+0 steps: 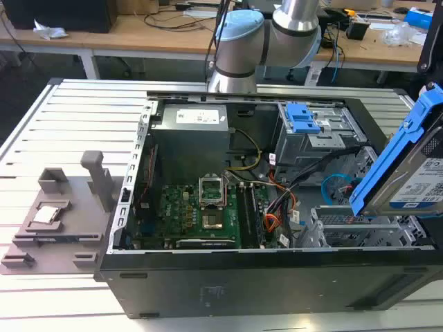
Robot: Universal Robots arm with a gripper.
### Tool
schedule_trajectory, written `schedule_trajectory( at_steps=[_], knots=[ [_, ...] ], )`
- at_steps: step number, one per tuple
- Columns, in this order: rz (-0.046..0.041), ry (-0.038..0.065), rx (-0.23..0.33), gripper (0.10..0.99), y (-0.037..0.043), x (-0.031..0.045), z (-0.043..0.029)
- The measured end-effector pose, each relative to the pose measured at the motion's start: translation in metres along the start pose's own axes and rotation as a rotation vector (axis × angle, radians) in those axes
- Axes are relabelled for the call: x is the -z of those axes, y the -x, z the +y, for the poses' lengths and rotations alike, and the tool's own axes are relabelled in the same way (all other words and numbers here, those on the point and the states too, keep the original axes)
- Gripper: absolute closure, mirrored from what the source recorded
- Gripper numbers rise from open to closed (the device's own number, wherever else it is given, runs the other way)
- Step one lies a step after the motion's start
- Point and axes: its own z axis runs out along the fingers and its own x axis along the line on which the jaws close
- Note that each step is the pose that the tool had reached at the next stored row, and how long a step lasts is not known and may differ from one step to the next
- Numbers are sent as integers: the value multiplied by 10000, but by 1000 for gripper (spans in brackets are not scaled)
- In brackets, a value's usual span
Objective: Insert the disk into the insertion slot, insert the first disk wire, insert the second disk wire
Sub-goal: 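Insert the disk into the insertion slot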
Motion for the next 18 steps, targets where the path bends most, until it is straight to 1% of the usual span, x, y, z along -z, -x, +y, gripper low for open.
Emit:
schedule_trajectory(
  at_steps=[1,2,3,9,18],
  knots=[
    [-1,0,0,718,0,-3,16],
    [-1,0,0,718,-1,-8,53],
    [0,0,0,718,-1,-10,74],
    [-1,0,0,718,-3,-34,146],
    [-1,0,0,718,-3,-85,192]
  ],
)
